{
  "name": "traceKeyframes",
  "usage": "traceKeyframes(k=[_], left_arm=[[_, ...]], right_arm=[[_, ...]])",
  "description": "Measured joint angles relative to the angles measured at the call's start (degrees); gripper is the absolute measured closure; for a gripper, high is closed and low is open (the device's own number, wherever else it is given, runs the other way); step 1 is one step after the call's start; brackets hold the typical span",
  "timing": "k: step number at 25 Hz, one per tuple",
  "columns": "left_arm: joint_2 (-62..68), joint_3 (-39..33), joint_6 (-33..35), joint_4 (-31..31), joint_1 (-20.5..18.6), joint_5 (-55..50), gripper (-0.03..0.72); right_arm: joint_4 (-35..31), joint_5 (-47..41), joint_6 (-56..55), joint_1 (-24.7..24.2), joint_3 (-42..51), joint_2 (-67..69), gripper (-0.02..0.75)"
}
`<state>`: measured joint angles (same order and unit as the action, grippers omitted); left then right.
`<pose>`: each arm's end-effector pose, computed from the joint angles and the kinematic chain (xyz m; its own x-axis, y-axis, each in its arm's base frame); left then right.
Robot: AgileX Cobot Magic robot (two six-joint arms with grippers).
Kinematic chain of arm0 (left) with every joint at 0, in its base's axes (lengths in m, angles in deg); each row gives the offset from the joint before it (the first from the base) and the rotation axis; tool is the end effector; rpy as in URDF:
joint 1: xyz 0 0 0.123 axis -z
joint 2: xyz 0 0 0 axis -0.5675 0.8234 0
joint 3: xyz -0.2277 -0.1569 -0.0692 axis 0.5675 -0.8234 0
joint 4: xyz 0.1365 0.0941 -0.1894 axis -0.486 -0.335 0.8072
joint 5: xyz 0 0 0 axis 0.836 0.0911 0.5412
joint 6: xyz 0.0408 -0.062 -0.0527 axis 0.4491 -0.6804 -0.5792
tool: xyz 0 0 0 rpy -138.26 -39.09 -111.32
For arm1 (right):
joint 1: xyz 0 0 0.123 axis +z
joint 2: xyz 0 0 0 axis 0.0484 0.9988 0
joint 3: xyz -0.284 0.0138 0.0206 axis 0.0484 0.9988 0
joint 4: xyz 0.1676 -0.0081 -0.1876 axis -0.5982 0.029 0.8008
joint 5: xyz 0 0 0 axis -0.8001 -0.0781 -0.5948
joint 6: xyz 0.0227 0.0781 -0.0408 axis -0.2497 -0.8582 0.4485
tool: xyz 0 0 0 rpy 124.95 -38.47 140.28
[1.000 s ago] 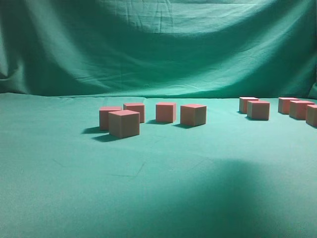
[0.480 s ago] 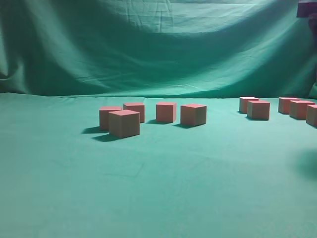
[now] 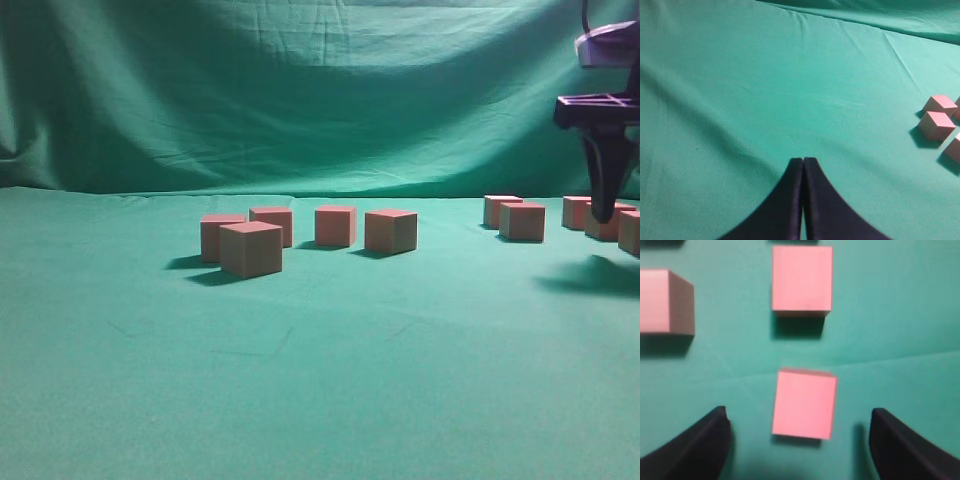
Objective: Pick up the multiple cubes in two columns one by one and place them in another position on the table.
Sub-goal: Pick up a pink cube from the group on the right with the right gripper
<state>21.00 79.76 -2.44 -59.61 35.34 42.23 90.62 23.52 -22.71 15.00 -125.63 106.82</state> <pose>0.0525 -0.0044 0.1767 -0.2717 -0.1891 -0.9436 0.0013 0.9804 -0.1969 0.3433 0.0672 0.1796 -0.9465 0.0196 -0.3221 0.0217 0.9998 -0.0029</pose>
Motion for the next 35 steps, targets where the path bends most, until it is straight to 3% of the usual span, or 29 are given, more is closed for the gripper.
traceKeyframes(k=[9,16,20,25,31,35], left_arm=[[0.0,0.0,0.0,0.0,0.0,0.0,0.688],[0.0,0.0,0.0,0.0,0.0,0.0,0.688],[0.0,0.0,0.0,0.0,0.0,0.0,0.688],[0.0,0.0,0.0,0.0,0.0,0.0,0.688],[0.0,0.0,0.0,0.0,0.0,0.0,0.688],[0.0,0.0,0.0,0.0,0.0,0.0,0.688]], right_arm=[[1.1,5.4,-1.7,0.0,0.0,2.9,0.178],[1.1,5.7,-2.9,0.0,0.0,3.5,0.484],[1.1,3.6,-3.2,0.0,-0.7,3.5,0.475],[-0.5,-7.2,-0.2,0.0,-7.0,3.5,0.475],[-11.6,-18.6,11.8,0.6,-10.9,-1.2,0.475],[-15.4,-21.6,18.3,5.8,-10.9,-5.7,0.475]])
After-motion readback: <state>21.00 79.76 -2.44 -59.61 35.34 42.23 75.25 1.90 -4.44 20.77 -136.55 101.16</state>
